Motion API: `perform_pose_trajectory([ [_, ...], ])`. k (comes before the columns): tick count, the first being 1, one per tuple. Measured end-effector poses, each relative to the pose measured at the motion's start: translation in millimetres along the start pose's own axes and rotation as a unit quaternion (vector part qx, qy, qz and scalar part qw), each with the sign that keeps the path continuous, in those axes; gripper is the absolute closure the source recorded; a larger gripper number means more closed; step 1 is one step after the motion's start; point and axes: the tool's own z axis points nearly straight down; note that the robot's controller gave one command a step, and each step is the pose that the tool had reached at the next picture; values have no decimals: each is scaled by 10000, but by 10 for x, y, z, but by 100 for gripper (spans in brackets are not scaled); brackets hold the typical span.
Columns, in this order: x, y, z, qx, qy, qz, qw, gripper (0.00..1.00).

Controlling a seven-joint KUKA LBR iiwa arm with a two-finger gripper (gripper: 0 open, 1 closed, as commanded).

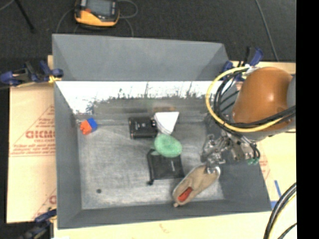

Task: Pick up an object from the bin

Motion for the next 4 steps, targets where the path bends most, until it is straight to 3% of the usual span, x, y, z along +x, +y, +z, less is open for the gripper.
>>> perform_pose_trajectory([
  [1,0,0,0,0,0,-1,10000,100],
  [2,94,-182,-260,-25,49,-134,9999,100],
  [3,24,-133,-84,24,-75,-41,10000,100],
  [4,-55,3,270,-6,32,1409,9900,0],
])
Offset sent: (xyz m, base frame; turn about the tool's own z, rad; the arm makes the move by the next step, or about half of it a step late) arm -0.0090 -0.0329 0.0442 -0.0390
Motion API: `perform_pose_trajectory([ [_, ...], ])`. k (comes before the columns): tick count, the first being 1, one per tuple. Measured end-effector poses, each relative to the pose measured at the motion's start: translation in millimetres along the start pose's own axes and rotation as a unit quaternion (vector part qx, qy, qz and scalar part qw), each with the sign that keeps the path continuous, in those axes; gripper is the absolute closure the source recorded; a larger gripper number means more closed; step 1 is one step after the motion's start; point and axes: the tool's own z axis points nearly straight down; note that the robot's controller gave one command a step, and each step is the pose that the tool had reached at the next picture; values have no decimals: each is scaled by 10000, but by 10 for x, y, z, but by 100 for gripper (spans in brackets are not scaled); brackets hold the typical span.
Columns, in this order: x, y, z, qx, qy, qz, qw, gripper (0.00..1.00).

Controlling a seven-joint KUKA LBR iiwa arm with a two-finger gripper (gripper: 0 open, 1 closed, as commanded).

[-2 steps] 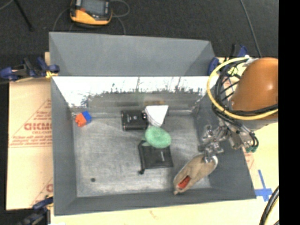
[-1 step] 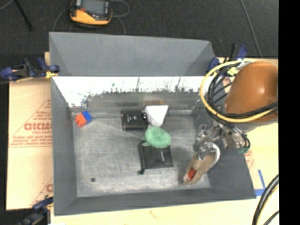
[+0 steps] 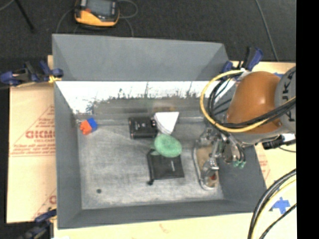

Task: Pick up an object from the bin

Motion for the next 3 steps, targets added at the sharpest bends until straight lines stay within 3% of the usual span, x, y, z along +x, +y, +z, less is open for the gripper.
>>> perform_pose_trajectory([
  [1,0,-1,0,1,0,-2,10000,0],
  [2,-381,108,248,3,-20,-369,9993,0],
  [3,-469,294,741,-8,-9,-135,9999,0],
])
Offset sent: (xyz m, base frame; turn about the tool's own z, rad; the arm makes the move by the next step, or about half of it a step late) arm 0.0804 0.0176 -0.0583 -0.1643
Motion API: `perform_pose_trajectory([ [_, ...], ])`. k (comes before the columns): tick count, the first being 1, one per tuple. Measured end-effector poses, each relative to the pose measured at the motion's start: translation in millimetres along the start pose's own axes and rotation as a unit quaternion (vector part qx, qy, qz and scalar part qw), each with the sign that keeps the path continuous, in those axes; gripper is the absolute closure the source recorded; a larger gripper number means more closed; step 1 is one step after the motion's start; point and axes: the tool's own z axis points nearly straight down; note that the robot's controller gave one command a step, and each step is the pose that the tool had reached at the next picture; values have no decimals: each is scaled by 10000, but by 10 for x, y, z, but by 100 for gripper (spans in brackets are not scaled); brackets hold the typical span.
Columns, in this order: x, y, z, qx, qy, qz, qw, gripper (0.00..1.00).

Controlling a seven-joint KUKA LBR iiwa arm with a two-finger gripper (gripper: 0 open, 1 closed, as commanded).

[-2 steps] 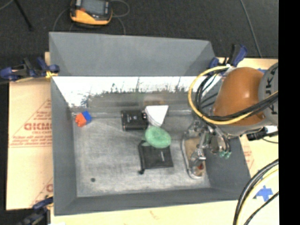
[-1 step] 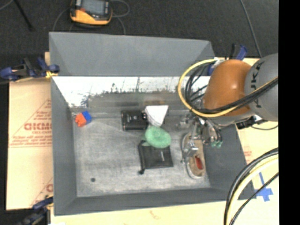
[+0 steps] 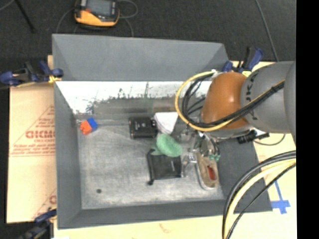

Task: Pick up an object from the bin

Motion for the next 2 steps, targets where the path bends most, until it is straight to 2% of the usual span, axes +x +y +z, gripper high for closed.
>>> perform_pose_trajectory([
  [1,-33,659,98,11,-16,-1725,9850,100],
  [2,-33,660,98,12,-17,-1727,9850,100],
])
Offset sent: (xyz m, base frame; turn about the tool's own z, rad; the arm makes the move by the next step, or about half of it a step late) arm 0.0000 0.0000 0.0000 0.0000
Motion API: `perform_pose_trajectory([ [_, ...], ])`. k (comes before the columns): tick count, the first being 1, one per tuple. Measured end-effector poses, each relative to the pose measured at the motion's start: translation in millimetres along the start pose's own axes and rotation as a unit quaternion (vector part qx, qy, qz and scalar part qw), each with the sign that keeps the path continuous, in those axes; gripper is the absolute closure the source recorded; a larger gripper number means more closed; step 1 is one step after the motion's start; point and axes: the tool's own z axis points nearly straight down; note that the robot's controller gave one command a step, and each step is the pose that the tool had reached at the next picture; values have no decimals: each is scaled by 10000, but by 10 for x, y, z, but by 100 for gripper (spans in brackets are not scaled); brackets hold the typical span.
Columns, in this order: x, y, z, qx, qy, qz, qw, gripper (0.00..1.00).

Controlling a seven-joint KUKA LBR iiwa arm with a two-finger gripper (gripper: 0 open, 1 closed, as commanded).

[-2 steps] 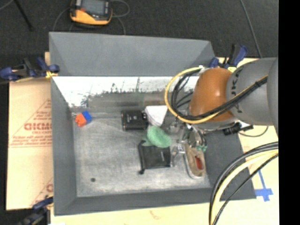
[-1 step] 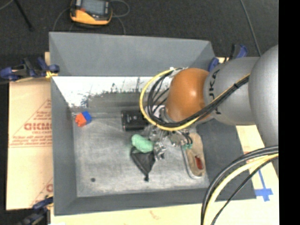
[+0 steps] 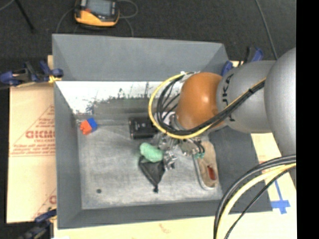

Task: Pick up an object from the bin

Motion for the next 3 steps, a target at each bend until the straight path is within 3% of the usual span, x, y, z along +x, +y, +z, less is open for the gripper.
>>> perform_pose_trajectory([
  [1,111,25,-1072,-21,27,373,9993,100],
  [2,111,25,-1072,-21,27,373,9993,100],
  [3,192,-28,-1421,-23,53,342,9994,100],
])
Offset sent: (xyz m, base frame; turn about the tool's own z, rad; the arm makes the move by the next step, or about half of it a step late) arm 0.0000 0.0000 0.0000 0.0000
